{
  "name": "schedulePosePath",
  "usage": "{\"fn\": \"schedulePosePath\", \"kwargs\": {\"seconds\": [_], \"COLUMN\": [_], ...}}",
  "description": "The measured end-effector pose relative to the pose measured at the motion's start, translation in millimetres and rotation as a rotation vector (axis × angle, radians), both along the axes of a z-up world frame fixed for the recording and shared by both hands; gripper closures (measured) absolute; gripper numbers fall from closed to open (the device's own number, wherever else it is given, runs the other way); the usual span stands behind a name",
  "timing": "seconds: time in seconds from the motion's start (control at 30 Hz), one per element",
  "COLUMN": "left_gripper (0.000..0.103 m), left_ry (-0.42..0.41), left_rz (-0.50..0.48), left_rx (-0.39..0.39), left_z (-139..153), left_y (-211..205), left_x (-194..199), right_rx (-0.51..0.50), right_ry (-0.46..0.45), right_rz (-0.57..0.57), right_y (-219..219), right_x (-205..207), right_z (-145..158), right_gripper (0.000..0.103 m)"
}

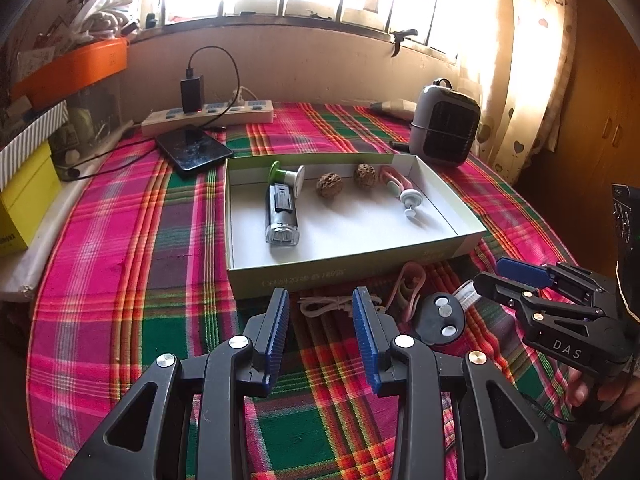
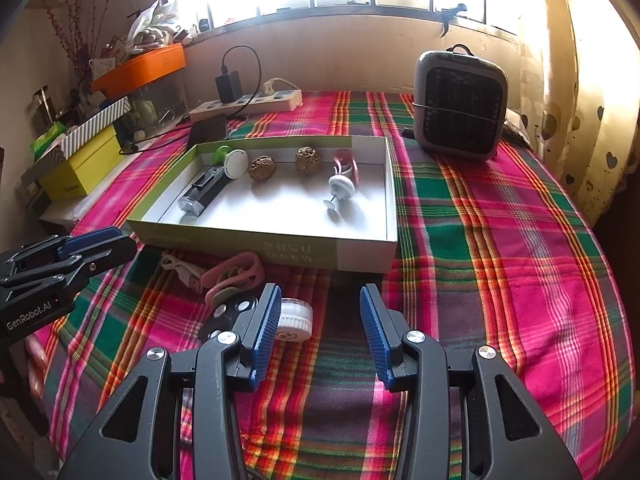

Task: Organize objects

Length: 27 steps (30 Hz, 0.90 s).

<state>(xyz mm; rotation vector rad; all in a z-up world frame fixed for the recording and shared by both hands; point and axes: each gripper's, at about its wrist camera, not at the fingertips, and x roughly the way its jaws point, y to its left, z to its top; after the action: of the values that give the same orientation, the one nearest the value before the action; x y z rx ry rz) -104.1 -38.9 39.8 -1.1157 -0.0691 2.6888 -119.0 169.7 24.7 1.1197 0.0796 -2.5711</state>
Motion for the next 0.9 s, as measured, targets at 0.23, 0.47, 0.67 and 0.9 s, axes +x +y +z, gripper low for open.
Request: {"fn": "schedulePosePath", "kwargs": {"seconds": [0.23, 0.47, 0.67, 0.9], "left_gripper": [0.072, 0.071, 0.071, 0.071], "left_ry": [-0.046, -0.062, -0.063, -0.07], "left_rz": [-0.002, -0.006, -0.026, -0.071], "left_rx": [0.023, 0.033, 0.013, -0.01], "left_z": [-15, -19, -19, -22], "left_y": [-10, -10, -3, 7], "left_x": [-3, -13, -21, -30], "right_rx": [-0.019, -0.029, -0.016, -0.012], "right_ry": [-0.031, -0.054, -0.076, -0.089], "right_rz": [0.025, 0.062, 0.06, 0.041], "right_y": [0, -7, -8, -6], "right_x": [0, -3, -9, -14], "right_z": [-7, -13, -19, -22], "right_gripper": [0.06, 0.06, 0.06, 0.06]}}
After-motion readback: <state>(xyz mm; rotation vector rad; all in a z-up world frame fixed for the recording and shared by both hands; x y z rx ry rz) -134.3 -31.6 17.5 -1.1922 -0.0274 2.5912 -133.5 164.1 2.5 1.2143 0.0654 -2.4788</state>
